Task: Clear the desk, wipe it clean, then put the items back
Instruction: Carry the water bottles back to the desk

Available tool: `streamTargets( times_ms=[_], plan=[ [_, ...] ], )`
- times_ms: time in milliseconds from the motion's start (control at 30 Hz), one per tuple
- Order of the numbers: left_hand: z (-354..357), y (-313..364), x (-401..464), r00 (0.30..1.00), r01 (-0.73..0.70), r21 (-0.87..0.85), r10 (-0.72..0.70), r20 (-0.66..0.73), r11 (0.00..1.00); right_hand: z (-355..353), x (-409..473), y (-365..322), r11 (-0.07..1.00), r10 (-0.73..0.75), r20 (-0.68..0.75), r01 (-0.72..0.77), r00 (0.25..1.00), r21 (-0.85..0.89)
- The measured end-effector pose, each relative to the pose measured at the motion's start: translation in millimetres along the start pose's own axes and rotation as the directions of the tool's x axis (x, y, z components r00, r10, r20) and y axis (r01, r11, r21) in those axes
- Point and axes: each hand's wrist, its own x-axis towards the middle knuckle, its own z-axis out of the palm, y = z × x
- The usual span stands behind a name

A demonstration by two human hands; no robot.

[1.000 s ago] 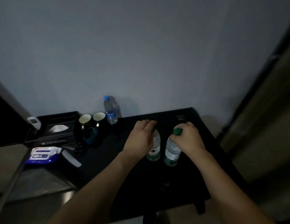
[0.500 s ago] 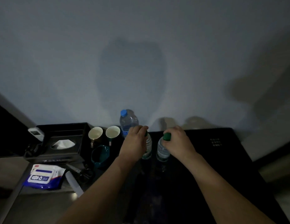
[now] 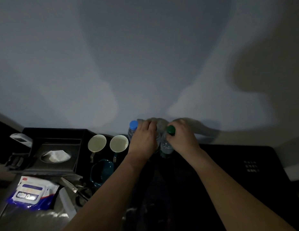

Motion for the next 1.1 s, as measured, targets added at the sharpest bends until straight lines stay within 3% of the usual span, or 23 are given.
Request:
streamTargets(
  times_ms=[267,467,600,967,1100],
  plan=[
    [8.0,3.6,0.9,0.994,0.014,0.017,-0.012,-0.104,1.000,10.5,11.1,8.9,0.998,-0.054,-0.052,0.056,0.997,0.027],
    [-6.4,20.7,-5.5,0.988,0.151,-0.049,-0.149,0.042,0.987,-0.2,-1.0,3.0,0.999,-0.050,0.037,0.050,0.998,0.007],
    [-14.5,27.7,-31.3,0.985,0.173,-0.058,-0.172,0.021,0.983,-23.2,-36.5,0.4,0.999,-0.052,0.014,0.052,0.999,0.010],
    [-71.9,78.3,-143.2,0.941,0.193,0.015,-0.181,-0.284,0.981,-70.3,-165.5,-16.8,0.971,-0.223,-0.069,0.228,0.972,0.071],
    [-99.0,79.7,-205.1,0.889,0.288,0.058,-0.244,-0.387,0.956,-67.0,-208.8,-45.2,0.937,-0.340,-0.001,0.339,0.940,0.090]
  ],
)
